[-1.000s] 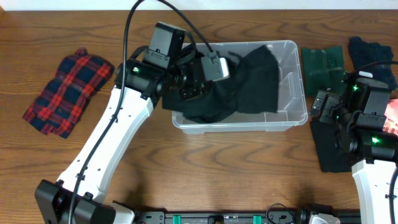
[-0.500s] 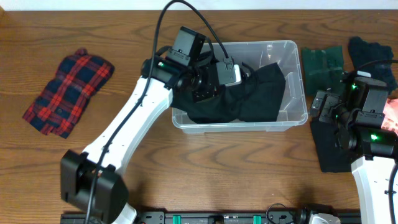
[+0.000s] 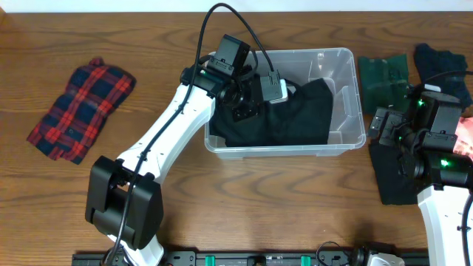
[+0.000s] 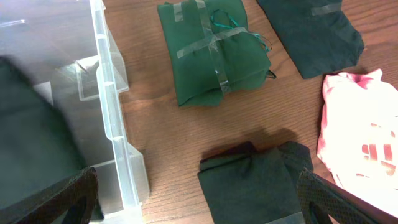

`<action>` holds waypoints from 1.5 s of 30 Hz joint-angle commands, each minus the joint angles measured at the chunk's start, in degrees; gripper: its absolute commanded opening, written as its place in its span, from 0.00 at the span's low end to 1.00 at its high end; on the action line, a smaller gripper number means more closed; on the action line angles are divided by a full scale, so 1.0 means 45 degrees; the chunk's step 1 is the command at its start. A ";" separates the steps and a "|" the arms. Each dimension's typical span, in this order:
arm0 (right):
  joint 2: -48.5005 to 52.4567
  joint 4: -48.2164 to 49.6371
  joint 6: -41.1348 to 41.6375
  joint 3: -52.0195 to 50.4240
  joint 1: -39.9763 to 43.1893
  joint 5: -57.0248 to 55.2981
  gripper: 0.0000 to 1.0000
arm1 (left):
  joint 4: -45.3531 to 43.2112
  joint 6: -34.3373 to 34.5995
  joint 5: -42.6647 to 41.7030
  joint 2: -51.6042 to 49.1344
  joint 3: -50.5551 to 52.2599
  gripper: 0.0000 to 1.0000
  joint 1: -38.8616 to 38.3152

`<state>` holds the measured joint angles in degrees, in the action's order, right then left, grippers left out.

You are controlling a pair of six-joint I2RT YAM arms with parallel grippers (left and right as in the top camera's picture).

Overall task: Pack container
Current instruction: 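Lift the black garment with the left gripper and drop it into the bin, then move the left gripper to the plaid shirt and grasp it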

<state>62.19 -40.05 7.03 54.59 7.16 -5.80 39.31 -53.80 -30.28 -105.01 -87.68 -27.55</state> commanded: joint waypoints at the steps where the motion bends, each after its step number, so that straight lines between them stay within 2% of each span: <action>1: 0.0015 -0.0078 0.0146 0.0248 0.0083 0.0053 0.99 | -0.0209 0.0442 0.1345 -0.0044 -0.0262 0.98 0.0034; 5: 0.0015 -0.0170 0.0146 0.0248 0.0083 0.0049 0.99 | -0.1005 0.2322 0.3424 0.0520 -0.0262 0.98 0.0034; 9: 0.0015 -0.0185 0.0146 0.0248 0.0083 0.0049 0.99 | -0.1132 0.2715 0.4493 0.1559 -0.0262 0.98 0.0087; 12: 0.0015 -0.0180 0.0141 0.0248 0.0083 0.0044 0.99 | -0.1132 0.3808 0.5061 0.2642 -0.0262 0.98 0.0325; 16: 0.0015 -0.0180 0.0141 0.0248 0.0083 0.0044 0.99 | -0.0937 0.6567 0.6581 0.4007 -0.0262 0.98 0.1423; 19: 0.0015 -0.0175 0.0146 0.0248 0.0083 0.0044 0.99 | -0.0457 0.9617 0.7975 0.4541 -0.0262 0.98 0.3167; 21: 0.0015 -0.0175 0.0146 0.0248 0.0083 0.0049 0.99 | 0.0146 1.0807 0.8131 0.4546 -0.0257 0.98 0.4595; 25: 0.0015 -0.0146 0.0146 0.0248 0.0083 0.0049 0.99 | 0.0845 1.0768 0.8213 0.3832 -0.0112 0.98 0.7227; 29: 0.0015 -0.0087 0.0151 0.0248 0.0083 0.0049 0.99 | 0.1248 0.8092 0.8398 0.2297 0.0024 0.98 0.8646; 32: 0.0015 -0.0083 0.0151 0.0248 0.0083 0.0049 0.99 | 0.1287 0.7189 1.0112 0.0767 0.0039 0.98 0.8777; 37: 0.0015 -0.0097 0.0146 0.0248 0.0083 0.0049 0.99 | 0.0826 0.7106 1.2546 -0.1433 0.0039 0.98 0.8665; 45: 0.0015 -0.0044 0.0141 0.0248 0.0083 0.0044 0.99 | 0.0593 0.7096 1.2658 -0.3818 0.0039 0.98 0.8704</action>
<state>62.19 -40.47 7.03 54.59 7.16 -5.80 42.17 -21.08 24.21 -120.25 -87.59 11.53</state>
